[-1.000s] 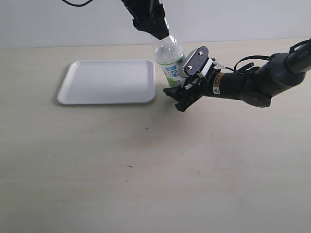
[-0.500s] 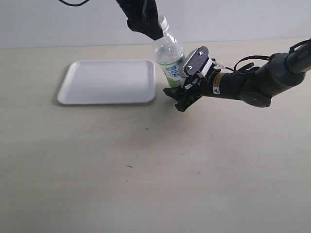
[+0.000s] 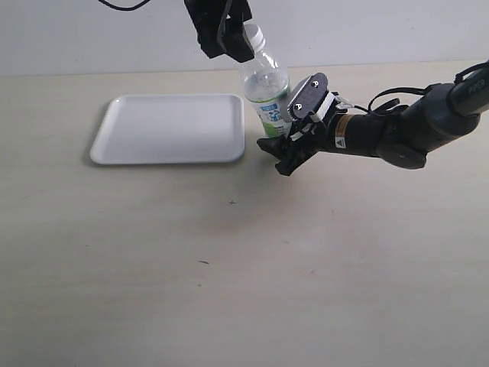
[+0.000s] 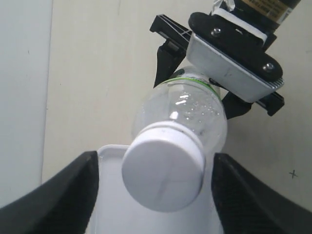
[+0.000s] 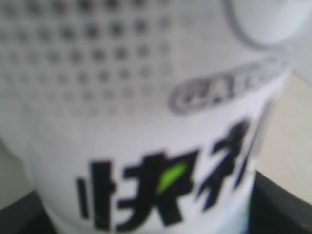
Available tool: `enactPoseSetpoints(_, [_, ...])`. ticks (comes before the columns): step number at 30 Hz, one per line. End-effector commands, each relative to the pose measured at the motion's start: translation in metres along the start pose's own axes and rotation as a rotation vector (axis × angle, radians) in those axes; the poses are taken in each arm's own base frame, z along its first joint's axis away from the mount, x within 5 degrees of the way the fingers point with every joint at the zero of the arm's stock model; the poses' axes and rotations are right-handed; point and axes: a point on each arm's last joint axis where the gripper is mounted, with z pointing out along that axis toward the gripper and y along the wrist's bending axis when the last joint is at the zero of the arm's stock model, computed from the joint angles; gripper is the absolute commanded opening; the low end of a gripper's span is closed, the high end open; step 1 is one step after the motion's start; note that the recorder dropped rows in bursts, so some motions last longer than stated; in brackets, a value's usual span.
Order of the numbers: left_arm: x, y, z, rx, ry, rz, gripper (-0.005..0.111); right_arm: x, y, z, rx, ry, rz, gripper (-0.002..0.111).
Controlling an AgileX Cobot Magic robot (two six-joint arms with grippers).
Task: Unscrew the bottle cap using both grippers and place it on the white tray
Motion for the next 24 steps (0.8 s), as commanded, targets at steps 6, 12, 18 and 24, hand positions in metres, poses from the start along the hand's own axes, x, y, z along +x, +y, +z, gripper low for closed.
enactPoseSetpoints(6, [-0.0011, 0.0009, -0.0020, -0.007, -0.013, -0.021, 0.060, -0.0012, -0.0001, -0.0007, -0.002, 0.017, -0.020, 0.000])
enactPoseSetpoints(12, [0.0000, 0.0008, 0.0013, -0.002, -0.009, -0.030, 0.041, -0.0012, -0.0001, -0.0007, -0.002, 0.017, -0.020, 0.000])
enactPoseSetpoints(18, [0.0000, 0.0008, 0.0013, -0.002, -0.009, -0.060, 0.000, -0.0012, -0.0001, -0.0007, -0.002, 0.017, -0.020, 0.000])
enactPoseSetpoints(24, [0.0005, -0.0017, 0.0013, 0.026, 0.000, -0.279, 0.000, -0.0012, -0.0001, -0.0007, -0.002, 0.017, -0.020, 0.000])
